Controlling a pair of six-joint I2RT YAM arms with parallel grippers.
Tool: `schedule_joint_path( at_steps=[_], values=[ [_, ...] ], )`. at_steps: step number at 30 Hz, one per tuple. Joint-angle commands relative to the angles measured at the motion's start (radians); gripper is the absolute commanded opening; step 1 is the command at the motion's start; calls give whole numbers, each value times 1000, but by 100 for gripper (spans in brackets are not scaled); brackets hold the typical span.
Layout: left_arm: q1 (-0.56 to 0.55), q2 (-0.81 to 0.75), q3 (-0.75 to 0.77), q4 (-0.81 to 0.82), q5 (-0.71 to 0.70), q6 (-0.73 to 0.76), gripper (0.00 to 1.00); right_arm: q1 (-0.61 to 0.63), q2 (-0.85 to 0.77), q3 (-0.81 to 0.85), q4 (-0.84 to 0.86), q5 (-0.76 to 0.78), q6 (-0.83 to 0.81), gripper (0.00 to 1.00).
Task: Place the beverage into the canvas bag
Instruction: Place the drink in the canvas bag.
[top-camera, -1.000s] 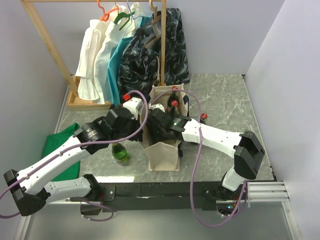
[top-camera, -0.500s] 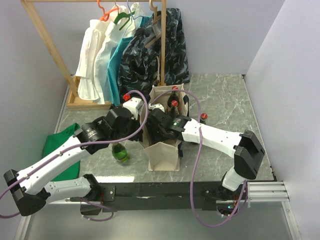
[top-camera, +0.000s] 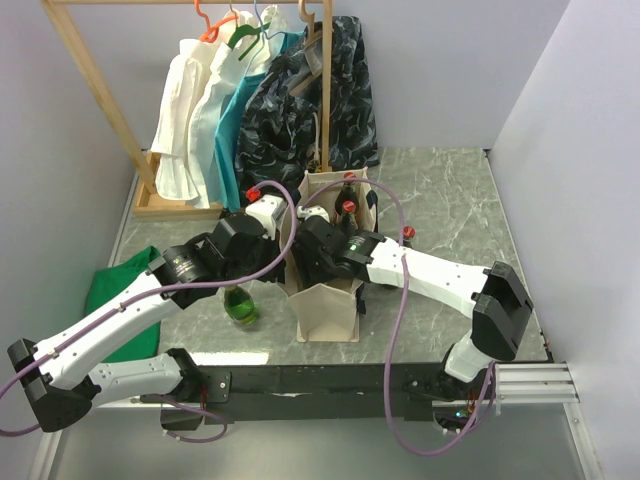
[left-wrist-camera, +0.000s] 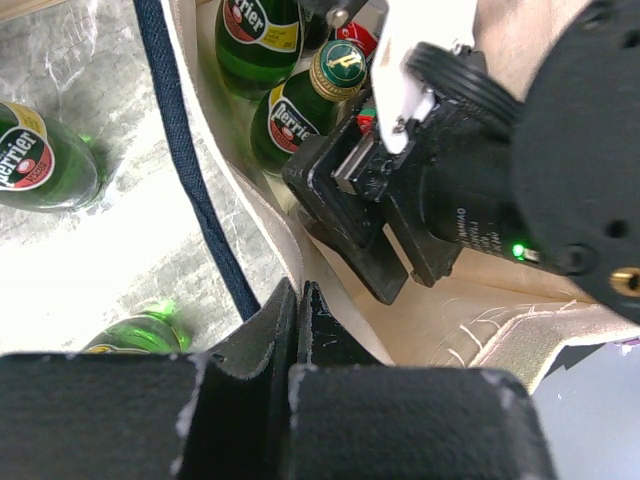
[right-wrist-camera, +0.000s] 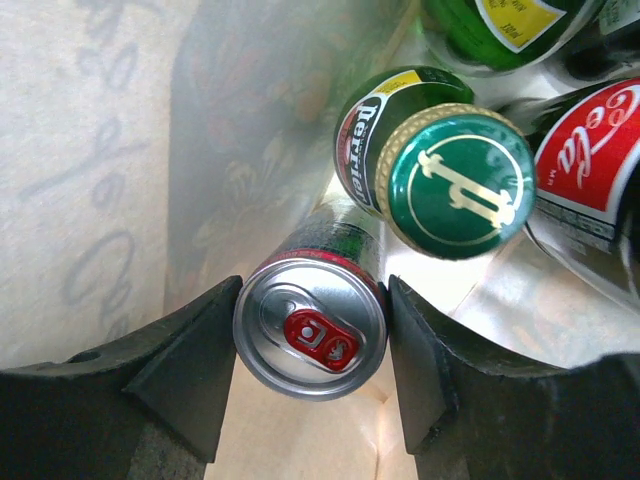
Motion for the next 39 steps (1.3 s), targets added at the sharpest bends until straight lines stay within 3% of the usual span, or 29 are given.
schedule_joint_path(
  at_steps=[1,39],
  values=[
    [-3,-2,30,2,-34,24,3,-5,-81,19,69,14,-11,65],
    [-5,-2,16,13,-38,23,6,-5,-138,53,58,33,-29,71]
  ],
)
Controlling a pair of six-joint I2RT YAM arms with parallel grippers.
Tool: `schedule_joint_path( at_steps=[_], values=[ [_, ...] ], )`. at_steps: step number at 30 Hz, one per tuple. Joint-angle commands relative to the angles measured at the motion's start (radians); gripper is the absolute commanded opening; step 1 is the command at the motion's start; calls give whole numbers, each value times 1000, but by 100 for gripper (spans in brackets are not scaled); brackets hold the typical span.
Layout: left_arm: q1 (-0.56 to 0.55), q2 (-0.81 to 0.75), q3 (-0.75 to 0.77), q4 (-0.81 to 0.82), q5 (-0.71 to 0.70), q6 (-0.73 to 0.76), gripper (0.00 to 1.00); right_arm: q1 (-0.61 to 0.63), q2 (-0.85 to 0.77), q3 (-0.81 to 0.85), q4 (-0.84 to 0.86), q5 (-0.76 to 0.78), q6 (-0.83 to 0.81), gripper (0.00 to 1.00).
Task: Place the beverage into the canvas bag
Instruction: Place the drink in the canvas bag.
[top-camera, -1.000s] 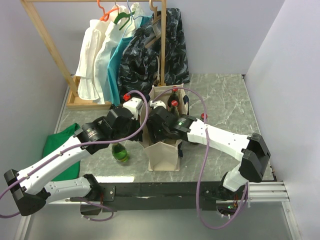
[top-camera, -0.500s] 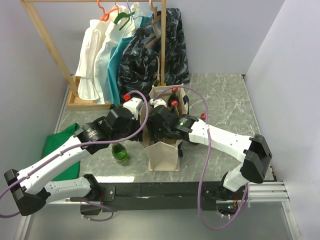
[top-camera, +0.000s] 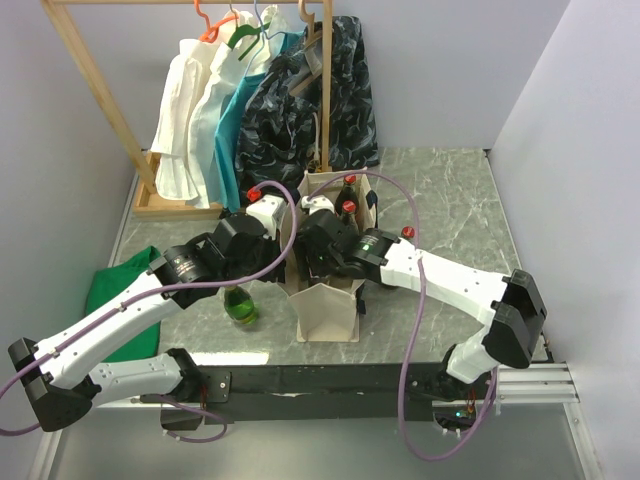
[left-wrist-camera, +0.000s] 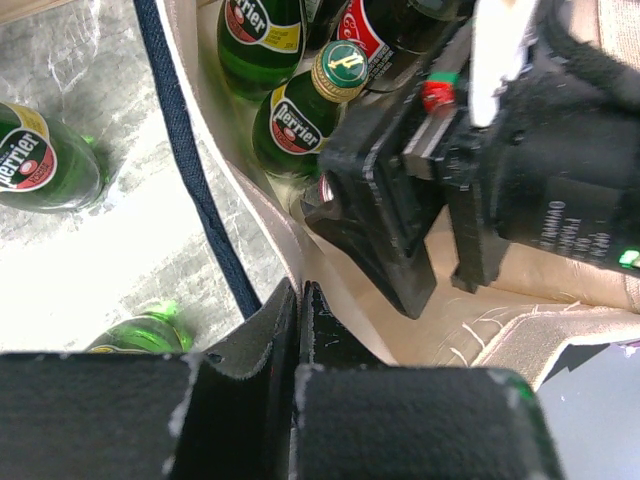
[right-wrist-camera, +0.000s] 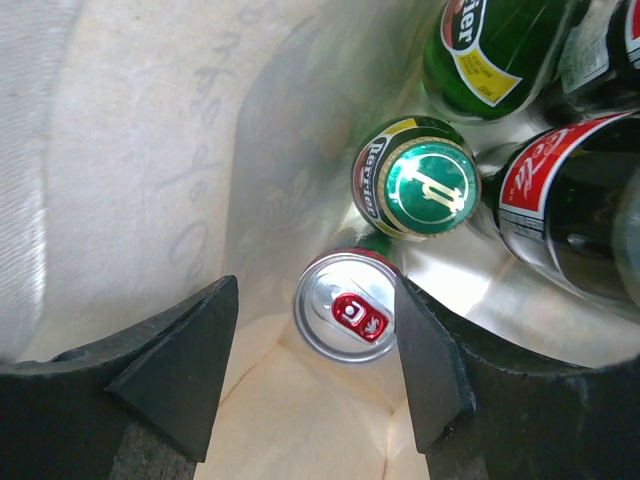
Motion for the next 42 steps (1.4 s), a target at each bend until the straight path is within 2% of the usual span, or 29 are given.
schedule_joint_path(
  at_steps=[1,26,35,42],
  values=[
    [-1,-7,15,12,-31,18,6,-6,-68,56,7,18,-17,71],
    [-1,5,27,26,-32,29,7,-5,-168,135,-45,84,-32,71],
    [-1,17,35,47,-49,40,19,-6,-243,110,-37,133,-29,72],
    [-2,16,44,67,-60,43,21,-6,-297,92,-42,182,-28,72]
  ],
)
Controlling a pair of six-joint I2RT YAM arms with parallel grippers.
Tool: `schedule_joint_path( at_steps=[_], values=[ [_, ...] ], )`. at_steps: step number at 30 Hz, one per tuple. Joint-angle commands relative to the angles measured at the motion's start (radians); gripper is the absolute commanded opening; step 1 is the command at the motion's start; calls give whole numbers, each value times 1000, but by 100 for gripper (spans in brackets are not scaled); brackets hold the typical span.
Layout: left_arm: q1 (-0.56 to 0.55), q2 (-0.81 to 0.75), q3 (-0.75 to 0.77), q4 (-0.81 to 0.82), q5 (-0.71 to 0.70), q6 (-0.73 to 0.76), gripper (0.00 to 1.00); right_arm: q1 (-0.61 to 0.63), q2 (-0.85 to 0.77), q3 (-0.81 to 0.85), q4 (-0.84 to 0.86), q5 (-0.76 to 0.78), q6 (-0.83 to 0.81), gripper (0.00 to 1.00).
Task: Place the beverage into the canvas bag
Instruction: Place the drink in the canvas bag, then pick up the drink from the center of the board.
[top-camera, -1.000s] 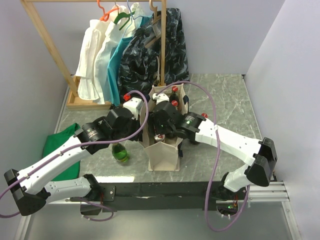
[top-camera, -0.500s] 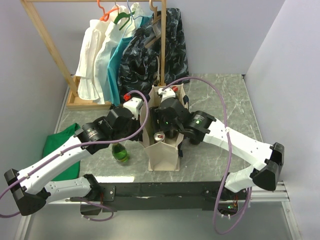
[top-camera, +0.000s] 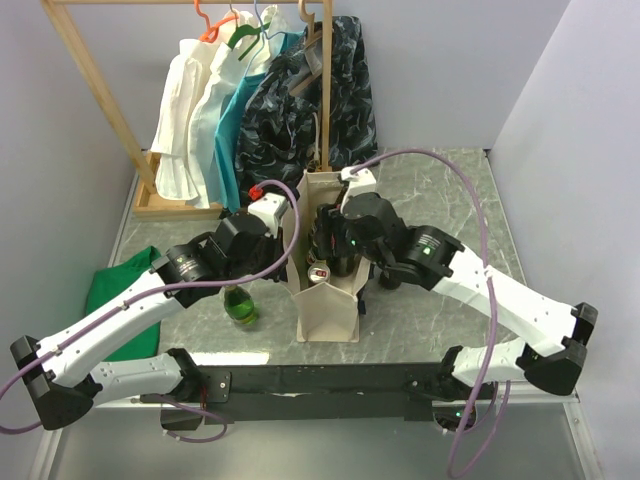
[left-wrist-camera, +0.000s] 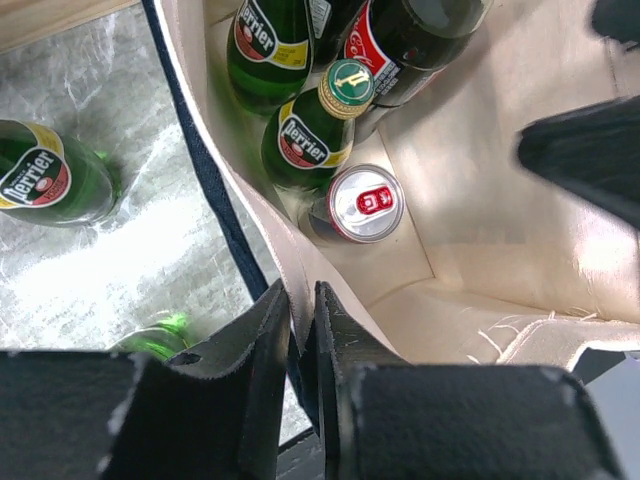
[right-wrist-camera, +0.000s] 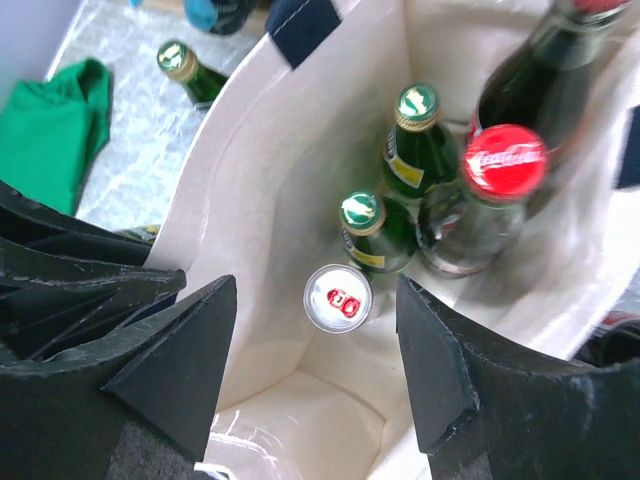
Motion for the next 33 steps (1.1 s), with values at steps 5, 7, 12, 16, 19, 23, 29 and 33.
schedule_joint_path(
  at_steps=[5,7,12,16,19,23,29,33],
  values=[
    [-1,-7,48,46,-47,19,30,-4,-75,-12,-4,94,-6,72],
    [-3,-11,50,49,-53,19,32,-4,-86,-15,-7,106,-4,72],
    [-3,-31,50,59,-84,14,43,-6,-103,-27,-9,117,0,73],
    [-3,-59,42,74,-105,2,50,-4,-105,-30,-12,120,3,73],
    [-1,-97,33,95,-136,-7,53,-6,-111,-32,-15,122,8,73],
    [-1,-131,28,114,-184,-16,55,-4,-109,-32,-43,134,8,73],
    [-1,-180,16,123,-279,-26,55,-4,-114,-35,-72,149,5,73],
    [-3,-183,14,89,-360,-53,56,-6,-118,-34,-72,151,3,73]
  ],
)
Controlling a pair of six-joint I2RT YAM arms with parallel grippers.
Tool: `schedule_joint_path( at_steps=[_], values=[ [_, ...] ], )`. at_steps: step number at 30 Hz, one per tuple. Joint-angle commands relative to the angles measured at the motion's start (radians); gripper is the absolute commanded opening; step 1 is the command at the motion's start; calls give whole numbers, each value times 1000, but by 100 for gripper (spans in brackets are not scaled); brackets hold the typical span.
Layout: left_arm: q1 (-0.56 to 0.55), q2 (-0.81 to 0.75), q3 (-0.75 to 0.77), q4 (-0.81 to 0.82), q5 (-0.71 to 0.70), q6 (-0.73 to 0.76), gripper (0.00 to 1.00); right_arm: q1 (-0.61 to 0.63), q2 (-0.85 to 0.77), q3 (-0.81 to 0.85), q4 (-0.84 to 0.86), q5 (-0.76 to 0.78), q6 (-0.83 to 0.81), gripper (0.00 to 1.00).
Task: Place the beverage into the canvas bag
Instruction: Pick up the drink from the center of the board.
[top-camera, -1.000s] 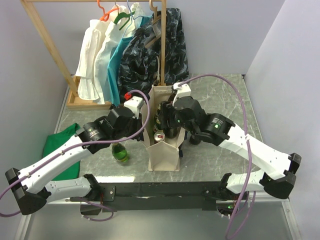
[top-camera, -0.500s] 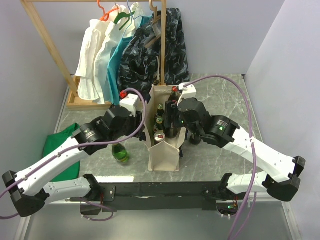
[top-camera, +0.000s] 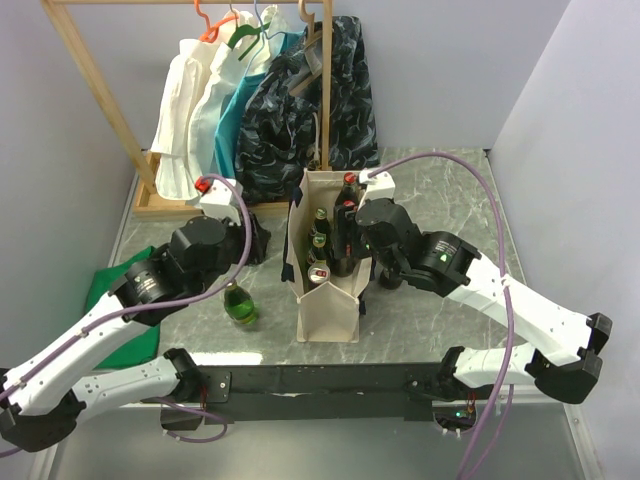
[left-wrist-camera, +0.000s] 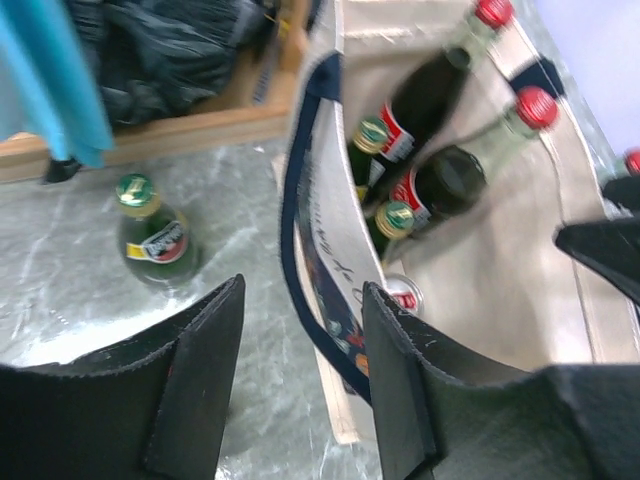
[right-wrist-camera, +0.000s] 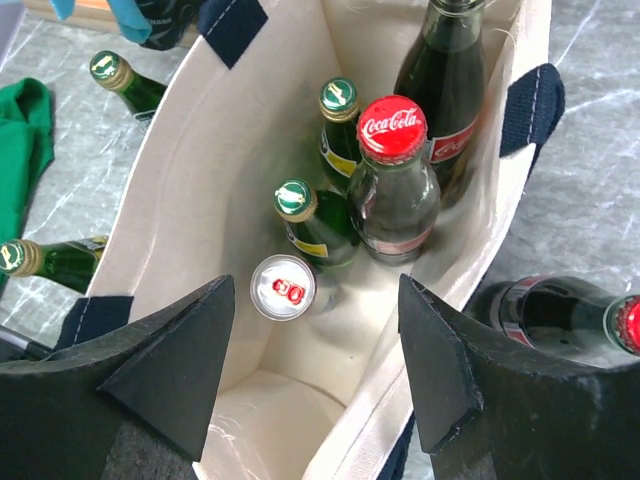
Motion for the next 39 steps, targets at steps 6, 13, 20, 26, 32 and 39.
schedule_joint_path(
  at_steps=[6,13,20,26,32,39],
  values=[
    [-1,42,43,-85,-233,-91,62,-4,-20,17,-2,24,7,73],
    [25,140,71,-164,-281,-159,62,-4,6,66,-14,11,11,73],
    [206,175,40,-113,-117,-149,56,-6,8,73,-40,21,14,74],
    [341,241,40,-33,41,-63,56,-4,16,87,-51,30,19,74],
    [450,347,74,2,191,22,54,-6,19,95,-58,41,22,74],
    [498,416,110,34,254,72,54,-4,11,79,-51,54,27,75]
  ],
)
